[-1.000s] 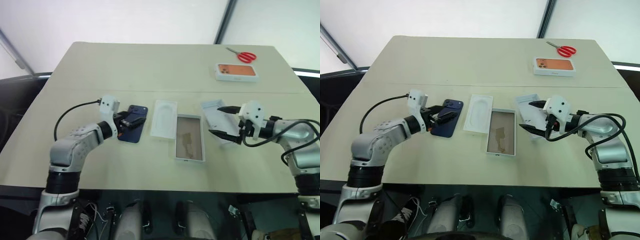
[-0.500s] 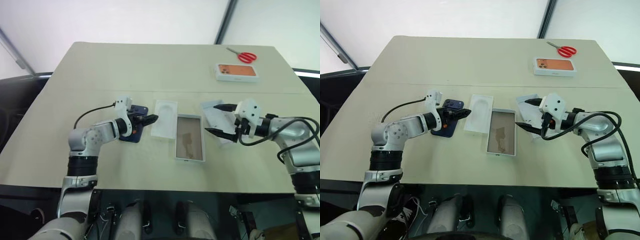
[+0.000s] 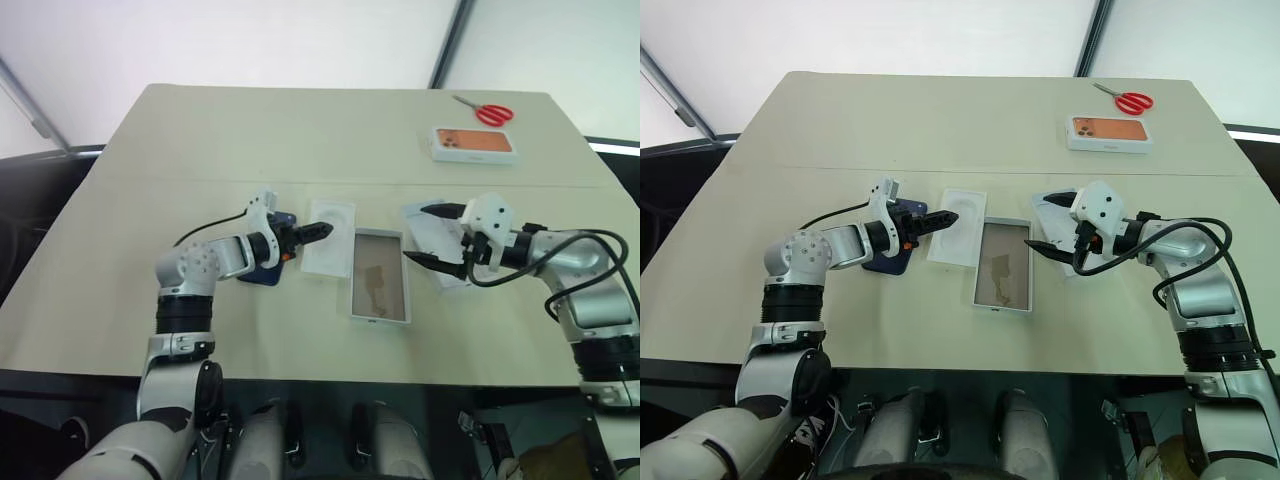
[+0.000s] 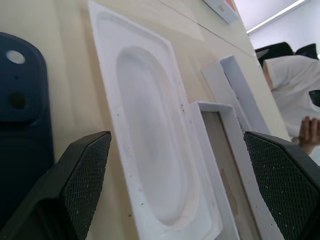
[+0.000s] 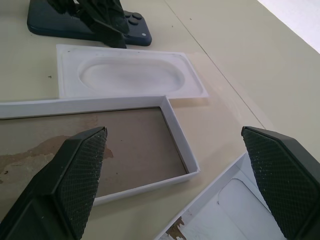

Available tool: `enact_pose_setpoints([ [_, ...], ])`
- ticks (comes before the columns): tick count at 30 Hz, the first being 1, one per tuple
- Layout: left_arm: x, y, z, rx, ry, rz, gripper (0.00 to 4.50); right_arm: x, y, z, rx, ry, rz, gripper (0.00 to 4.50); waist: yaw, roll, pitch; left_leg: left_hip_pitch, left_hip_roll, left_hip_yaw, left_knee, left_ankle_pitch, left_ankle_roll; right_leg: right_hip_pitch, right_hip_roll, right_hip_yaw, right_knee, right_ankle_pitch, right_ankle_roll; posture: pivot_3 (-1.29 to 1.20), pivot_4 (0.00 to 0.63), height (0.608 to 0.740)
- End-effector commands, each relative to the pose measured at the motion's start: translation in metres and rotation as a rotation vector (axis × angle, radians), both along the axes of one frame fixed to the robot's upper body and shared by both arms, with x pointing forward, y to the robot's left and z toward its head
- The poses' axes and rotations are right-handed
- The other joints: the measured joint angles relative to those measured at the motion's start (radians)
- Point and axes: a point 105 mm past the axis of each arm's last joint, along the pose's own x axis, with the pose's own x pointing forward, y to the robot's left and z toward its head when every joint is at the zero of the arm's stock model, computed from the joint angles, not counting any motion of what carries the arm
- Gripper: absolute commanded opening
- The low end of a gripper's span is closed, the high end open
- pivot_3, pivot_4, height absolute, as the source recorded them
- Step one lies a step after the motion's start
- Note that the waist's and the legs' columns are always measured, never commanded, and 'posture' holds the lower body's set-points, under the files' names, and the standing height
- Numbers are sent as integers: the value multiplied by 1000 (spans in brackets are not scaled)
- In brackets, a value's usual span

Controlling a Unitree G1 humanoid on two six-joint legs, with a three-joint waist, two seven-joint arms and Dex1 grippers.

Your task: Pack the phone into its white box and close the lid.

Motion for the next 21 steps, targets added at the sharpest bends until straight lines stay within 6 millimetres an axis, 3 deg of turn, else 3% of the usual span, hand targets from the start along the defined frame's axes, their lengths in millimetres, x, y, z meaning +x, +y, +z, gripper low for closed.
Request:
enact_pose_setpoints([
  [1,4,-4,6,-55,37,-10,4471,1,3,13,16,-63,5,4500,-1,0,0,0,0,0,0,0,0,0,0,0,0,0,0,0,150,738],
  [8,8,-5,5,-38,53,-3,4471,1,3,13,16,-70,-4,4500,-1,0,0,0,0,0,0,0,0,0,0,0,1,0,0,0,150,738],
  [12,4,-8,1,-19,53,-11,3210,1,3,13,16,-71,-5,4500,-1,0,0,0,0,0,0,0,0,0,0,0,1,0,0,0,150,738],
  [21,-1,-4,-5,-19,70,-4,3210,3,4,15,18,-76,-6,4500,-2,0,0,0,0,0,0,0,0,0,0,0,1,0,0,0,150,738],
])
